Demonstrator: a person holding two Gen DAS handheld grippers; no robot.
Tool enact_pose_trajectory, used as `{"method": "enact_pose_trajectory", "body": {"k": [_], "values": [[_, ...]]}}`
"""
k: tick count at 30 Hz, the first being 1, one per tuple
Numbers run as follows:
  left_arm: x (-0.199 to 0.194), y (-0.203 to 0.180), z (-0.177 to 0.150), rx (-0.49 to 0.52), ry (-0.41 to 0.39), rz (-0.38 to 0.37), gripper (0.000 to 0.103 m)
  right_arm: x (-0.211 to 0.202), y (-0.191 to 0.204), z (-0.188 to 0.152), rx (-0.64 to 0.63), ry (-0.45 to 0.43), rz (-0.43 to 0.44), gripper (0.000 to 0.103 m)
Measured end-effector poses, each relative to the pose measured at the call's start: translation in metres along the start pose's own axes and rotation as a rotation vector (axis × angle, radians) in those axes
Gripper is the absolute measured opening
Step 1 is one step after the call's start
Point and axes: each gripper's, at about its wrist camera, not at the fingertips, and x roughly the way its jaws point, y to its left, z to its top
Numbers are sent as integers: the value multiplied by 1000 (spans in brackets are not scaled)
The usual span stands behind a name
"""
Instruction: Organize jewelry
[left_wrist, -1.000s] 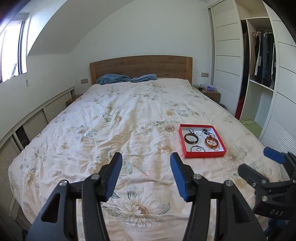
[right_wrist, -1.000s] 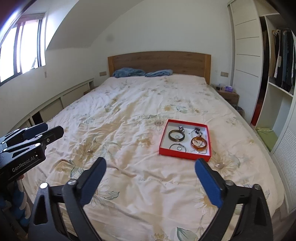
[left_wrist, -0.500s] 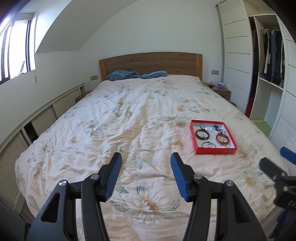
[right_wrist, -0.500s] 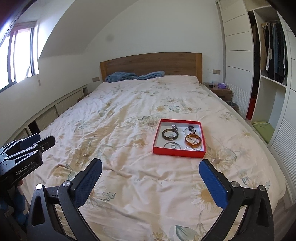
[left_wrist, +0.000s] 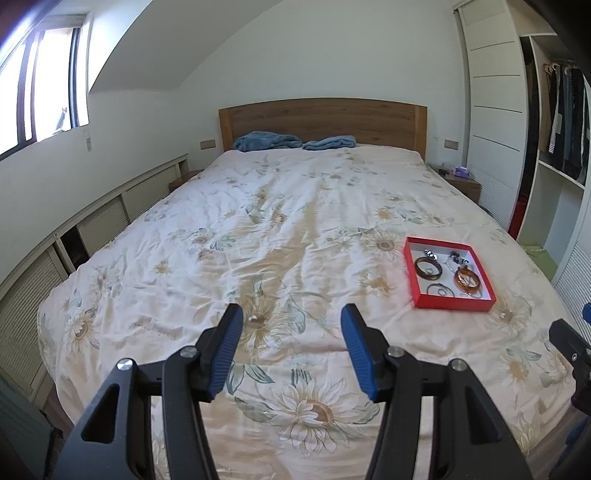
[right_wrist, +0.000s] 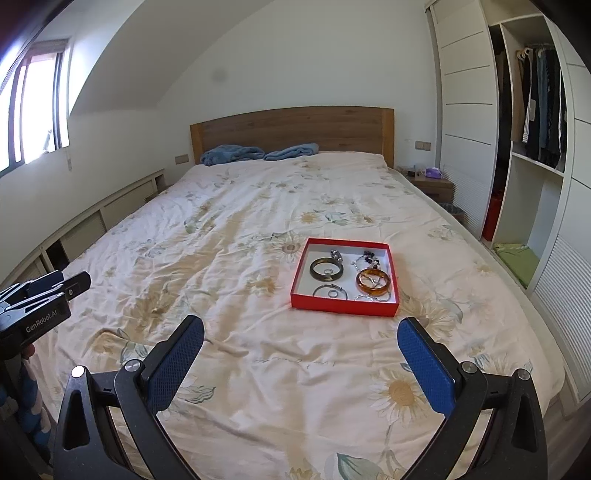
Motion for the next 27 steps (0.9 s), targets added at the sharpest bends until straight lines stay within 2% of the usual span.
{"method": "enact_pose_trajectory", "body": {"k": [7, 16, 27], "values": [[12, 0, -6, -1, 12, 0, 53, 13, -3, -3, 5, 22, -4, 103], [28, -3, -14, 19, 62, -38, 53, 35, 1, -11, -14, 78, -3, 103], [43, -18, -19, 63, 102, -38, 53, 54, 0, -17, -13, 118, 11, 103]]}}
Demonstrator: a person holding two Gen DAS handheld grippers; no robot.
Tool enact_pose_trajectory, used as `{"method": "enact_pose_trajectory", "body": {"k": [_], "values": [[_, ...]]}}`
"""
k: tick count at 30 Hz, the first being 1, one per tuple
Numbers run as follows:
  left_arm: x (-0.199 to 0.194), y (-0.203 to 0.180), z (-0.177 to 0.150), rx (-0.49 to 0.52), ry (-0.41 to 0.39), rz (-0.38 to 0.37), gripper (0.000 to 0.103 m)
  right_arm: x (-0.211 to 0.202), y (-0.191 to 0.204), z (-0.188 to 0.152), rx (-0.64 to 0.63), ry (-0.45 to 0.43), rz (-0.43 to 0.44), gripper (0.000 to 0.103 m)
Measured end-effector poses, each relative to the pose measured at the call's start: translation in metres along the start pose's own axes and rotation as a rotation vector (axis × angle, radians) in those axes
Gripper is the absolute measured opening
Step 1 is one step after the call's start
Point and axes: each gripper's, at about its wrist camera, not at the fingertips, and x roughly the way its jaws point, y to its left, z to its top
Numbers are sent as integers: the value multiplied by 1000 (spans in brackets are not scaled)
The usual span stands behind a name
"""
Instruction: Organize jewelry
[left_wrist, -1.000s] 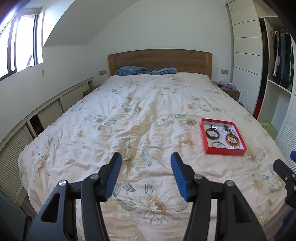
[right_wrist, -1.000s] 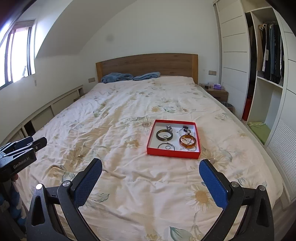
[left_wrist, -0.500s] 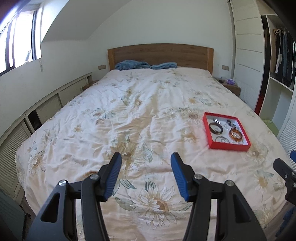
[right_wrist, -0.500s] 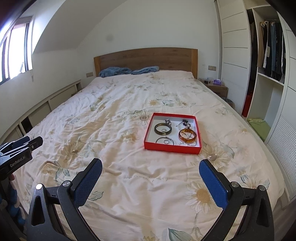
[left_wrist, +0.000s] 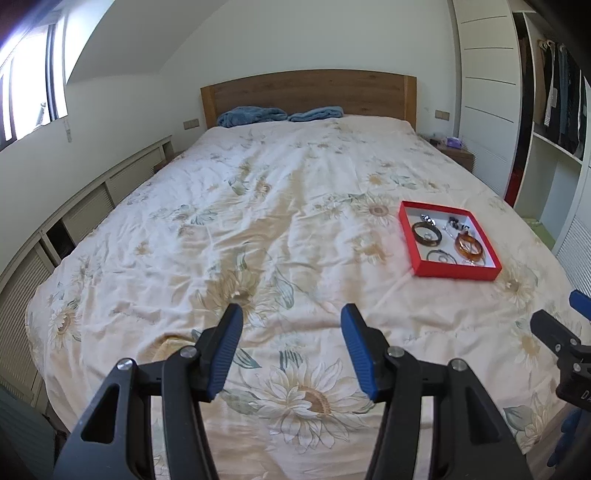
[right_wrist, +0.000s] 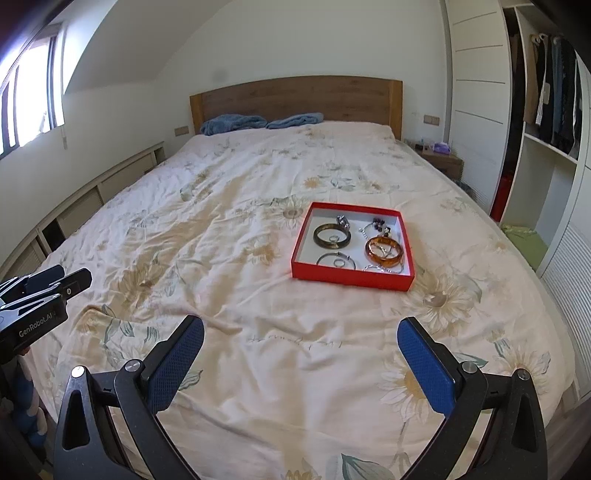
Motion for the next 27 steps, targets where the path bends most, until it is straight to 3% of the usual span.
{"method": "enact_pose_trajectory", "body": {"k": [27], "values": [[31, -3, -9, -10, 66, -92, 53, 39, 6, -12, -30, 99, -16, 103]]}}
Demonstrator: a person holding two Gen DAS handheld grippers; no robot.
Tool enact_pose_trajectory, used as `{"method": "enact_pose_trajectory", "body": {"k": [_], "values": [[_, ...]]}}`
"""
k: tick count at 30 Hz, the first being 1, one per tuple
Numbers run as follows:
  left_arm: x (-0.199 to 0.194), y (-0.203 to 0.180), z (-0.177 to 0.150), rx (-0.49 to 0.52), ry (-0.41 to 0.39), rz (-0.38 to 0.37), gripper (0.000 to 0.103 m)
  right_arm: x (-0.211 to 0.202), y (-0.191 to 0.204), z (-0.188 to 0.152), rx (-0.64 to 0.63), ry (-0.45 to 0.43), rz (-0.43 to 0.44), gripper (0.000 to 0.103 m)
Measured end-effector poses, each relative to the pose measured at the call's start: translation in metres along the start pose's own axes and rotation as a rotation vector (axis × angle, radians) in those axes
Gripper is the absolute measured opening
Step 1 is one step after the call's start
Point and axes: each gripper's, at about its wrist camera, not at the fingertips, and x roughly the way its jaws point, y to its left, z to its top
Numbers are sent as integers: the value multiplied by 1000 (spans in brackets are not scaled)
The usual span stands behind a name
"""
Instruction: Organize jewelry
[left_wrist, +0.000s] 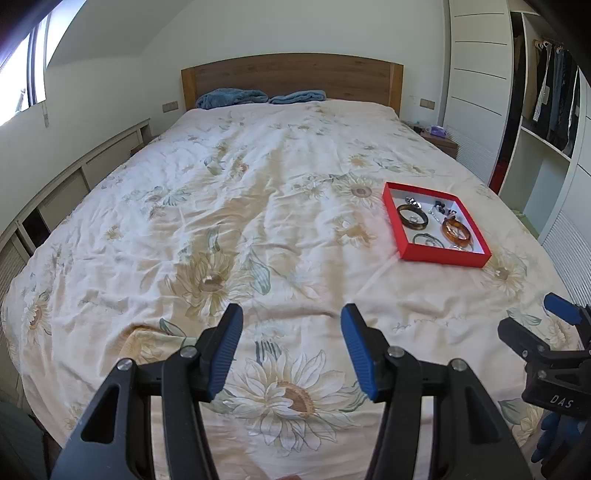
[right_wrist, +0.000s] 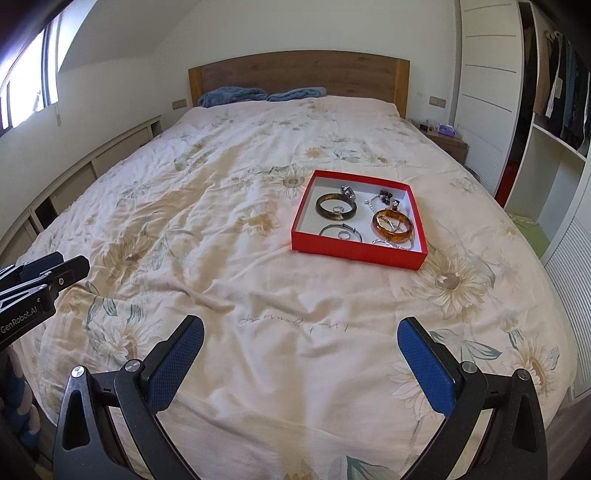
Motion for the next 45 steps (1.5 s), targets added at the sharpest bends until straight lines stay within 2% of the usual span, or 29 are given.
{"method": "enact_pose_trajectory", "body": {"k": [45], "values": [[-2, -1, -4, 11, -3, -6, 58, -4, 1, 0, -12, -3, -3, 103]]}}
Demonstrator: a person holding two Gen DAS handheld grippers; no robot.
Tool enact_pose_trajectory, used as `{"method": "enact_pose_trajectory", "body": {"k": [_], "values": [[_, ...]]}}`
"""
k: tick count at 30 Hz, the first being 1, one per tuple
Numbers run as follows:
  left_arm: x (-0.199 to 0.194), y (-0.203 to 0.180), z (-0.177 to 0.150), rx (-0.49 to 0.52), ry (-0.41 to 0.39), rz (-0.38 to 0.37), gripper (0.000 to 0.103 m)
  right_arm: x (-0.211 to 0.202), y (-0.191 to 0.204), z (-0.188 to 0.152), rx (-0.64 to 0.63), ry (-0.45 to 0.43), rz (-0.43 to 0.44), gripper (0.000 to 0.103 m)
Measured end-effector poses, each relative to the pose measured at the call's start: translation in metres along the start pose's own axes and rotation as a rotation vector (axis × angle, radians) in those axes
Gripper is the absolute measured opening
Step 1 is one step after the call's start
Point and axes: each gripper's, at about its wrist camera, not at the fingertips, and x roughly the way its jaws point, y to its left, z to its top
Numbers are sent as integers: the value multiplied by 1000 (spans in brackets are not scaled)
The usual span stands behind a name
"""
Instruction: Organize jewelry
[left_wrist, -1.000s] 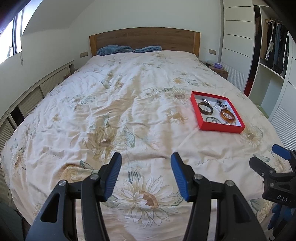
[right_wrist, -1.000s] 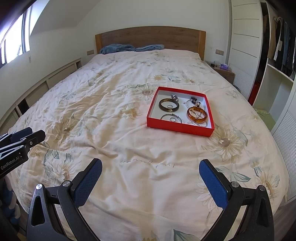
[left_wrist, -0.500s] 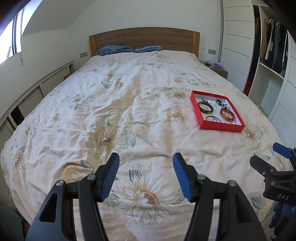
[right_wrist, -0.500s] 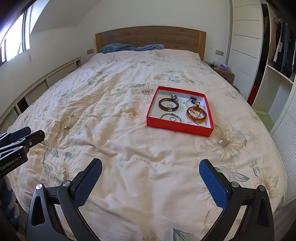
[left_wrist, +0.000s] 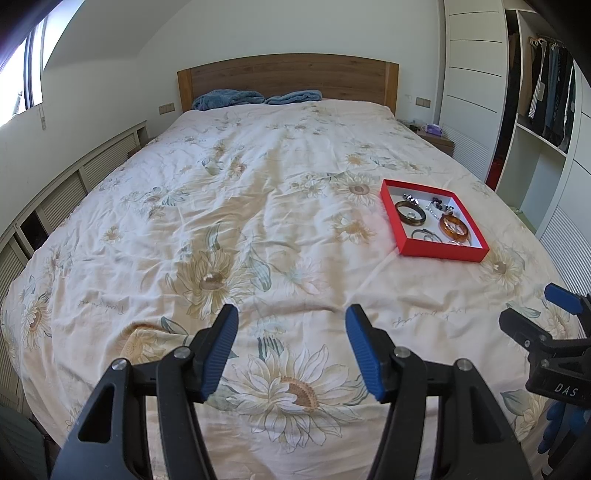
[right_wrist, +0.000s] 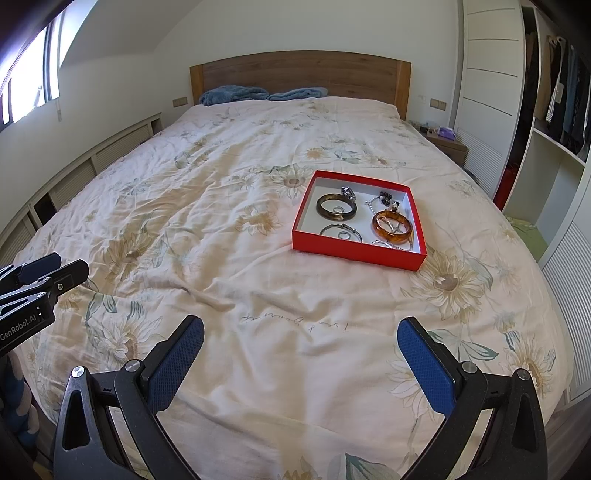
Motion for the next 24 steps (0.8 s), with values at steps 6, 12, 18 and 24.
{"method": "enact_pose_trajectory", "body": {"k": [6, 12, 18, 24], "values": [[0, -1, 0, 0, 0, 0, 58, 0, -1, -1, 0, 2, -1, 103], [-1, 0, -1, 3, 0, -4, 58, 1, -1, -3, -2, 7, -2, 103], [-1, 0, -1, 2, 1, -3, 58, 2, 2, -4, -6, 9, -4, 103], [-1, 0, -1, 2, 1, -2, 58, 2, 3, -4, -6, 9, -4, 103]]}}
